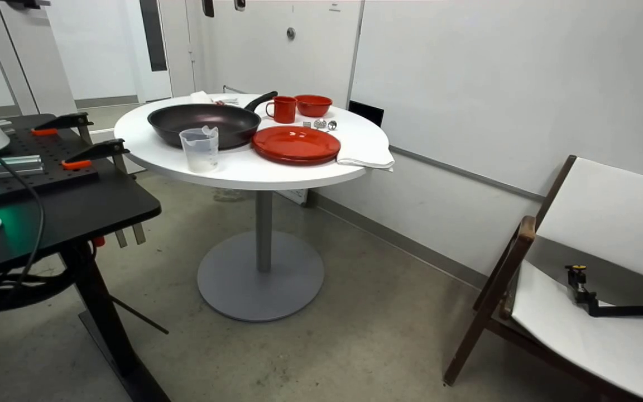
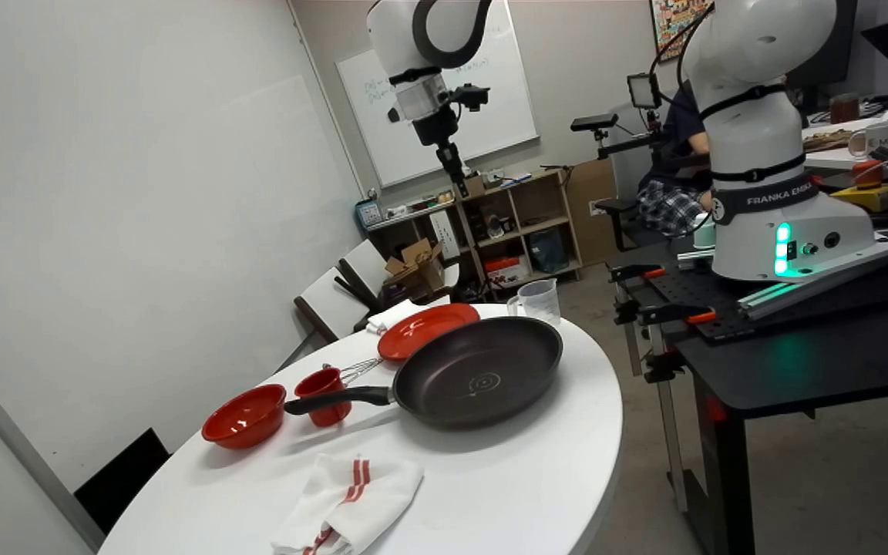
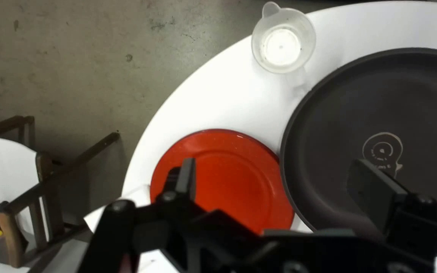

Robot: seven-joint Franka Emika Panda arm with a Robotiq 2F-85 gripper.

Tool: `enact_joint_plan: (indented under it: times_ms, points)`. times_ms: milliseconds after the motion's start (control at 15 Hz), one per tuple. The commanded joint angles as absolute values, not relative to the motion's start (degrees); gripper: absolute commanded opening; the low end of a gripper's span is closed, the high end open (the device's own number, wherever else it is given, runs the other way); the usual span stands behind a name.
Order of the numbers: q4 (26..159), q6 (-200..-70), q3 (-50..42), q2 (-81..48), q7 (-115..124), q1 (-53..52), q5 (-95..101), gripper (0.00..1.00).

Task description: Use the towel to wipe the table top

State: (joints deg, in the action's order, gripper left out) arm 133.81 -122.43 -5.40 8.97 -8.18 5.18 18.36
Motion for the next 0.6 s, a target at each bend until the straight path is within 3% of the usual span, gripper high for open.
enact_joint_plan:
  times_ms: [0, 533]
  points:
    - [125.4, -123.63, -2.35, -1.0, -7.17, 2.35, 17.62, 1.0]
    - [112.86, -119.92, 2.34, -12.5, -4.78, -2.85, 16.72, 1.0]
